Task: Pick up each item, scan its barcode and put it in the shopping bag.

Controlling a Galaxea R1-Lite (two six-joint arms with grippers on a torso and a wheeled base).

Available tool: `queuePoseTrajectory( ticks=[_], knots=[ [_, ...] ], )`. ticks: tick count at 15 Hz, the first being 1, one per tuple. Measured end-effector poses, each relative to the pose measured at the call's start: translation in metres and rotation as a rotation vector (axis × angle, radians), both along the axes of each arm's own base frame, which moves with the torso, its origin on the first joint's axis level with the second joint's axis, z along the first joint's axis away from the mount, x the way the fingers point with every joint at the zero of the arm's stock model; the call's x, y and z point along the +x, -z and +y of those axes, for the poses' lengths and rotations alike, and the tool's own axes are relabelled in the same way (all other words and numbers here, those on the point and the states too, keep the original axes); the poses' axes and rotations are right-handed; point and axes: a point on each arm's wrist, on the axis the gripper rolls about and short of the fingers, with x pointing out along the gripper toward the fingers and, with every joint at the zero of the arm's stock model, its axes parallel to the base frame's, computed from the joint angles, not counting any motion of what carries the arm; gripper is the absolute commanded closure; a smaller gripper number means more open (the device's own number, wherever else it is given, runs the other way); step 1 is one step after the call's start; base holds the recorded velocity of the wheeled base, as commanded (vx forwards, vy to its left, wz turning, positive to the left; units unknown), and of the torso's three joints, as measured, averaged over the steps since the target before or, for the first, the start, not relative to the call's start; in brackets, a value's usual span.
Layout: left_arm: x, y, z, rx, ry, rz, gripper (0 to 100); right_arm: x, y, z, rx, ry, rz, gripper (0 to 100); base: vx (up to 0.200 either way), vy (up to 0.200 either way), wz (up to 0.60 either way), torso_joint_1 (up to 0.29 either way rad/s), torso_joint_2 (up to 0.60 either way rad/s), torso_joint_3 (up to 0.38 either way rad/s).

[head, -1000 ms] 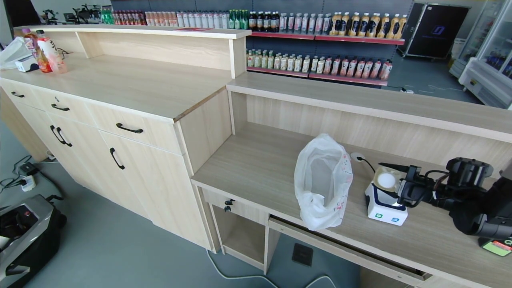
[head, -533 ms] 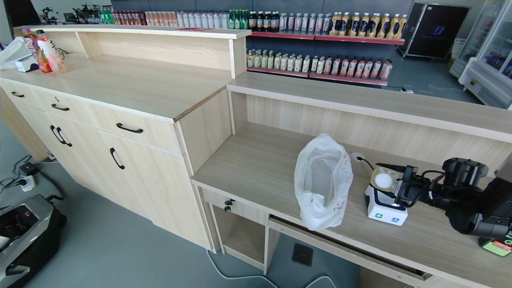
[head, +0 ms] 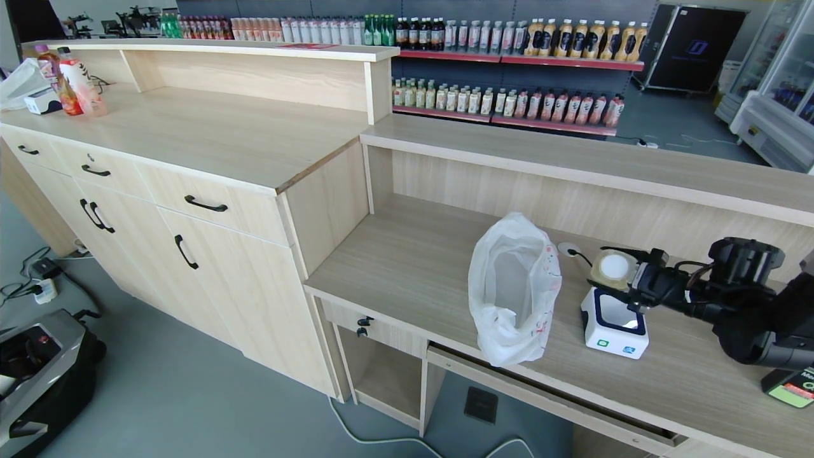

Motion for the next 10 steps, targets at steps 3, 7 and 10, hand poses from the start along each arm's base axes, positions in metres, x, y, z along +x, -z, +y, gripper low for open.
queuePoseTrajectory(
  ticks=[3, 7, 10],
  knots=[
    [0.000, 0.000, 0.000, 0.000, 0.000, 0.000, 0, -0.030, -0.047, -0.008, 0.304, 0.283, 0.223, 100, 0.000, 0.000, 0.00, 0.000, 0.00, 0.000],
    [0.000, 0.000, 0.000, 0.000, 0.000, 0.000, 0, -0.066, -0.086, -0.009, 0.635, 0.768, 0.233, 100, 0.000, 0.000, 0.00, 0.000, 0.00, 0.000],
    [0.000, 0.000, 0.000, 0.000, 0.000, 0.000, 0, -0.075, -0.091, 0.007, 0.642, 0.851, 0.182, 100, 0.000, 0.000, 0.00, 0.000, 0.00, 0.000]
  ],
)
